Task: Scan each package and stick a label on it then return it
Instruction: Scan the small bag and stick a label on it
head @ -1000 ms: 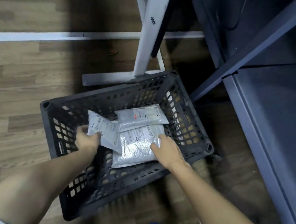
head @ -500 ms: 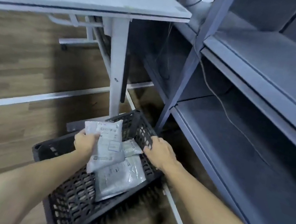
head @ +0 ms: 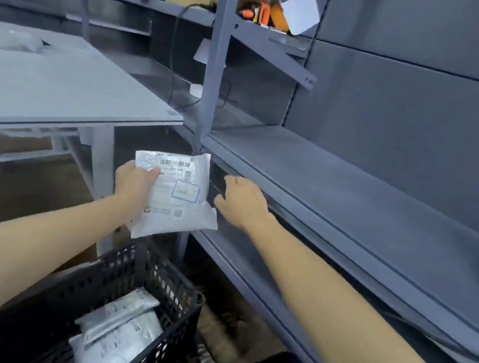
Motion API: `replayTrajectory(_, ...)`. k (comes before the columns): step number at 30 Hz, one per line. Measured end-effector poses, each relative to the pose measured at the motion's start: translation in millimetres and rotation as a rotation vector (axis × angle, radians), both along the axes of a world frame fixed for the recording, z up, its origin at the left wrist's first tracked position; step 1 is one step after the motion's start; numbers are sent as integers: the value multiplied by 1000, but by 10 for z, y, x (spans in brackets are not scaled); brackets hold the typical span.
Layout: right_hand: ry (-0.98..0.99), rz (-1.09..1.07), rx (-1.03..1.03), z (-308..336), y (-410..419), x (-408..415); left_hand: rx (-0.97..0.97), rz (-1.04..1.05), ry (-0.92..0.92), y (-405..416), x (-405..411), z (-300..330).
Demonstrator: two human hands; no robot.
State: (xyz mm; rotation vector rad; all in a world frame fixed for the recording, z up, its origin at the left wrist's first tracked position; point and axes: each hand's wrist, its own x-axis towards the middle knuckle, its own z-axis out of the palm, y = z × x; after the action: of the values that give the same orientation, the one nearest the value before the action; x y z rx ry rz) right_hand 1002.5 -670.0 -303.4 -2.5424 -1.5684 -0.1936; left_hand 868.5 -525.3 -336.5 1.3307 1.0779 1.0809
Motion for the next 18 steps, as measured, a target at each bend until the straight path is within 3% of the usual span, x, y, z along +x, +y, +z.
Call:
replayTrajectory(9,-127,-392,40,750,-1215,805,97,-326,-155,-885,1051,894)
replayTrajectory(18,-142,-859,18,912,-2718,1369,5,-702,-256,-1933,2023,1164)
